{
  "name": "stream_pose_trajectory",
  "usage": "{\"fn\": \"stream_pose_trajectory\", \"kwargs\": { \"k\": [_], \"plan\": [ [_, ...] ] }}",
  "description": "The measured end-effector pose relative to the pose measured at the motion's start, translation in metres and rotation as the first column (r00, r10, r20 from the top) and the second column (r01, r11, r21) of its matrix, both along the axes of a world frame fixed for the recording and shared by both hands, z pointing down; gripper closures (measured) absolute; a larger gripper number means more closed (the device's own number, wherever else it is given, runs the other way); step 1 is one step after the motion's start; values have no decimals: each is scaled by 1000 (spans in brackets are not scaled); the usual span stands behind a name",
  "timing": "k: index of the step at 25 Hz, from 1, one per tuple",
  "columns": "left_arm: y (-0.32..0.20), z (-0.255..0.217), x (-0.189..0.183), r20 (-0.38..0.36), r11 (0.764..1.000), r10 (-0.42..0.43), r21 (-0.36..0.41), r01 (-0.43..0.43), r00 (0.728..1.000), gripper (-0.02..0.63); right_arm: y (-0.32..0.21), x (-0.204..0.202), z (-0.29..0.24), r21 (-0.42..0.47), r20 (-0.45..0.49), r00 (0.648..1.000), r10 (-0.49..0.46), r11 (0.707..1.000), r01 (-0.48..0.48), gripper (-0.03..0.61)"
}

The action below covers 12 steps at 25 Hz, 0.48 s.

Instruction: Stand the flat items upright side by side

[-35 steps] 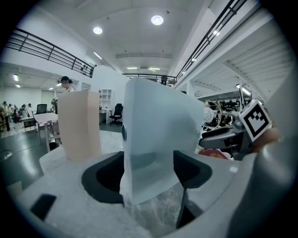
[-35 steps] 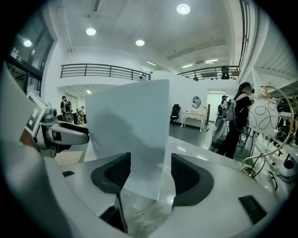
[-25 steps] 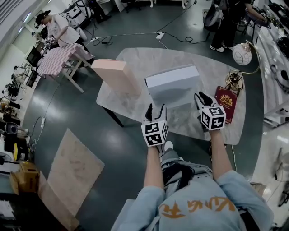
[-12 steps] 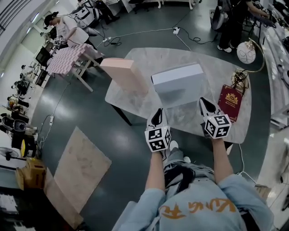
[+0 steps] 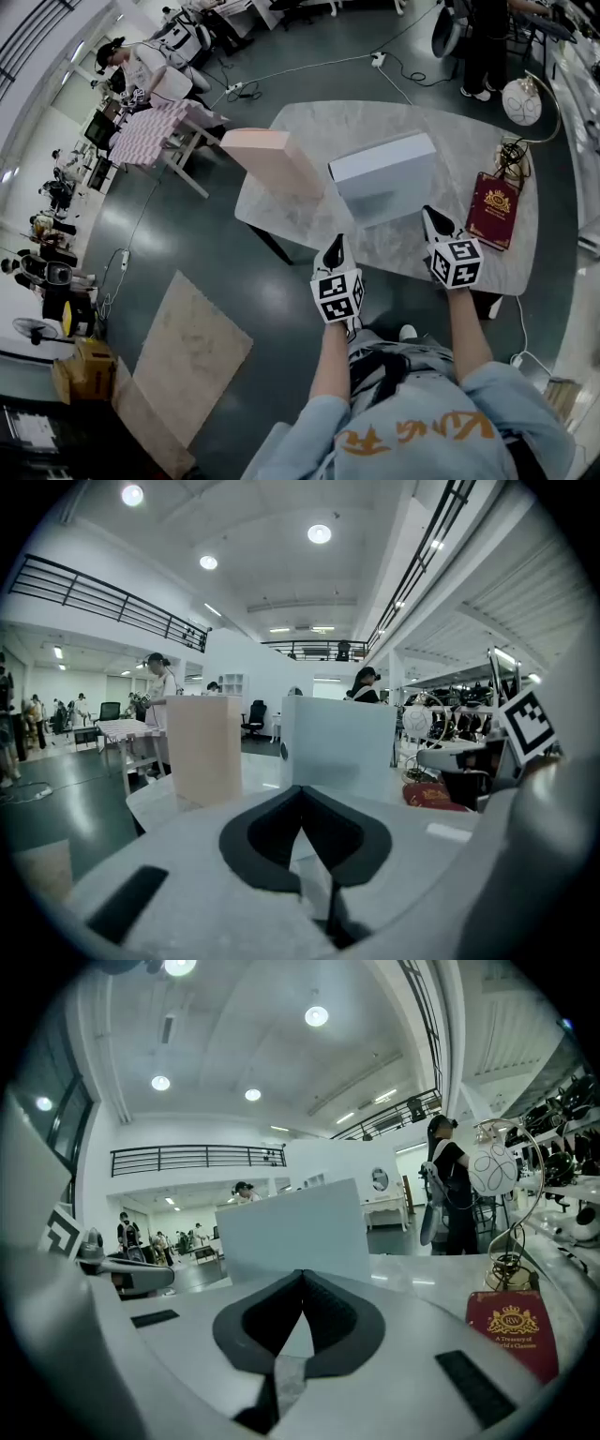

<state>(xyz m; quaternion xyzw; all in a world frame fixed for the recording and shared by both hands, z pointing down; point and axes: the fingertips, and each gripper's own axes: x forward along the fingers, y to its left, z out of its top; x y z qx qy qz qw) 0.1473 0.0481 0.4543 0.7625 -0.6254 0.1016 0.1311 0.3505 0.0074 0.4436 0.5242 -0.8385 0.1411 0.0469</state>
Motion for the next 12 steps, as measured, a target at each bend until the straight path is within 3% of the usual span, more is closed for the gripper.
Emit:
{"fn": "stream_pose_trajectory", "kwargs": {
  "k": [6,12],
  "plan": [
    [-12,16,-25,-9,999,41,-19,-41,999,601,-15,-20,9,-14,-33,997,64,998,-65,578],
    [-31,25,-71,-47,994,105,-30,-106,993,601,-27,-67,14,-8,-82,987,135,991,-136,578]
  ]
}}
